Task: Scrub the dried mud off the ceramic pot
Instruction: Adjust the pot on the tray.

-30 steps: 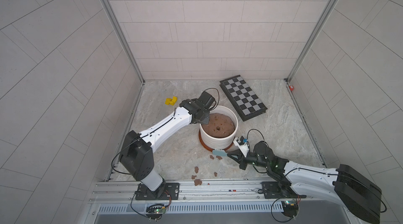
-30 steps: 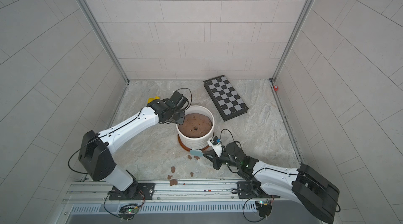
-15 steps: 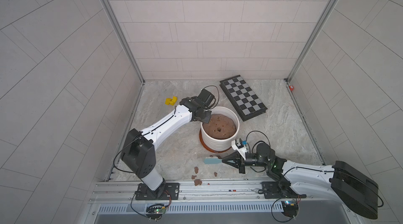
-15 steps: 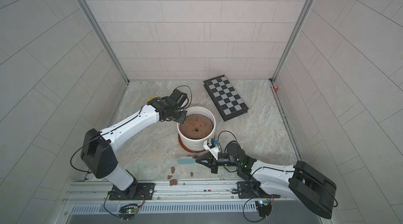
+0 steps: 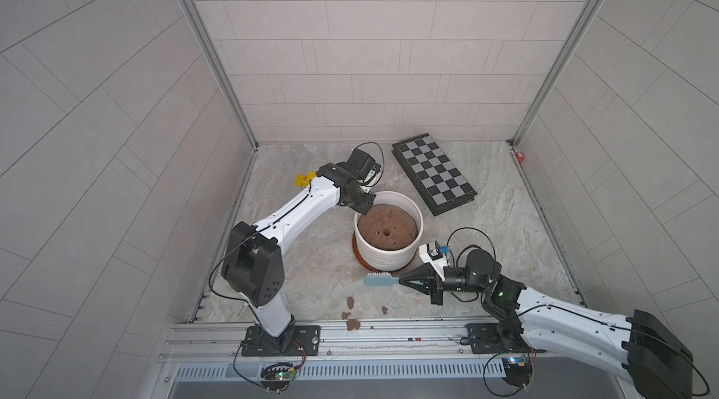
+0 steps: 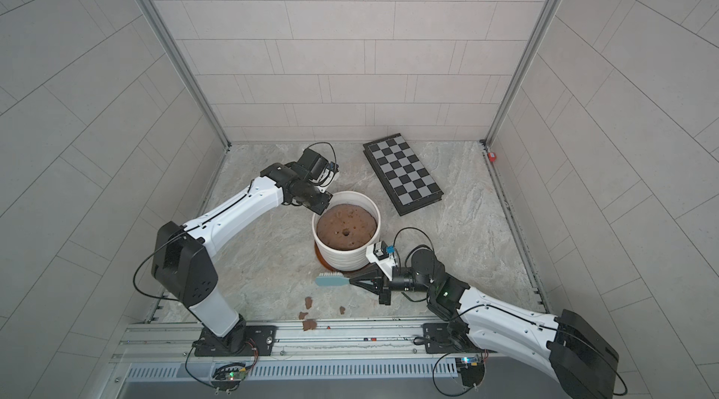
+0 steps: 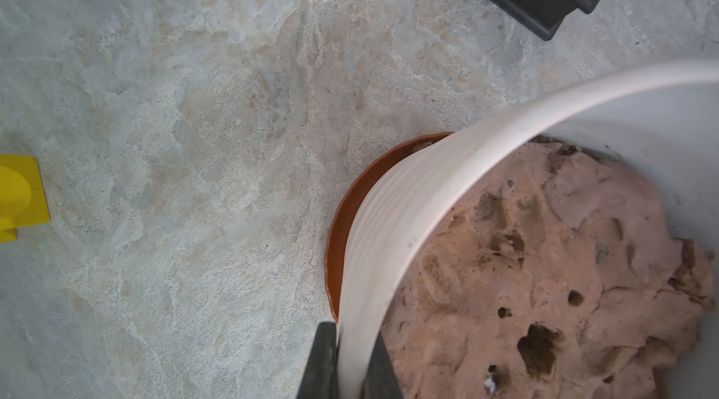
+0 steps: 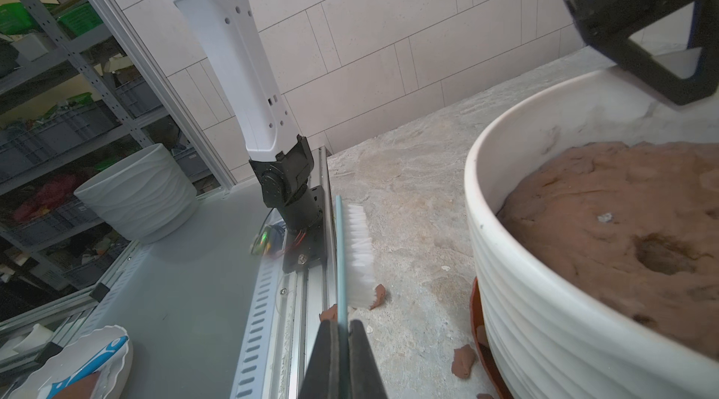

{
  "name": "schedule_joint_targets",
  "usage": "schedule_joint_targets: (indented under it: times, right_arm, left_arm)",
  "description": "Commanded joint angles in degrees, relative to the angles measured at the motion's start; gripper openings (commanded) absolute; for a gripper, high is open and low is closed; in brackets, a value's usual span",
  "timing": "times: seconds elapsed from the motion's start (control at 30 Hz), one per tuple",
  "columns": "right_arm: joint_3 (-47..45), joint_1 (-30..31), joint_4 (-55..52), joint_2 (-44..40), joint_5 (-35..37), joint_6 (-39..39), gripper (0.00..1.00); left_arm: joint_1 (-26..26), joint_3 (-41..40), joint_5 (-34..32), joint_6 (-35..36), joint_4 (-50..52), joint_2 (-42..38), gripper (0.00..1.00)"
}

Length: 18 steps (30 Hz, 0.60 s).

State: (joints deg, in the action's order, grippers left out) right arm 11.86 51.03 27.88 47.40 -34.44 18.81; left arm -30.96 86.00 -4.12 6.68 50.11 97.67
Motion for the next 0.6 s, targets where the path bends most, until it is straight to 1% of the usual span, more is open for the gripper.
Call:
schedule_joint_targets:
  times: [0.0, 0.1, 0.2, 0.3, 0.4, 0.5, 0.57]
  right_arm:
    - [1.83, -0.63, -3.2, -0.74, -1.48, -0.53, 0.0]
    - [2.71, -1.09, -4.63, -0.87, -2.3, -0.6, 0.0]
    - [3.58, -1.49, -6.5, -1.12, -3.01, -1.07, 0.0]
    - [4.36, -1.92, -7.77, -1.15, -4.14, -1.22, 0.0]
    - [5.04, -2.28, -9.2, -1.14, -5.31, -1.36, 0.0]
    - [5.74, -2.64, -10.9, -1.38, -6.45, -1.57, 0.0]
    - [6.09, -2.91, -12.21, -2.05, -6.63, -1.95, 0.0]
  left_arm:
    - [1.35, 1.65, 2.2, 1.78, 2.15, 1.67, 0.07]
    - [1.92, 2.93, 2.8, 1.86, 2.46, 1.71, 0.14]
    - [1.95, 4.44, 3.32, 1.46, 3.93, 1.69, 0.24]
    - [1.96, 5.48, 3.23, 0.82, 5.31, 1.24, 0.31]
    - [1.95, 6.84, 3.25, -0.1, 6.85, 0.23, 0.42]
    - [1.96, 8.33, 3.06, -2.8, 8.73, -1.49, 0.54]
    - [1.88, 8.44, 3.27, -5.57, 9.32, -3.4, 0.58]
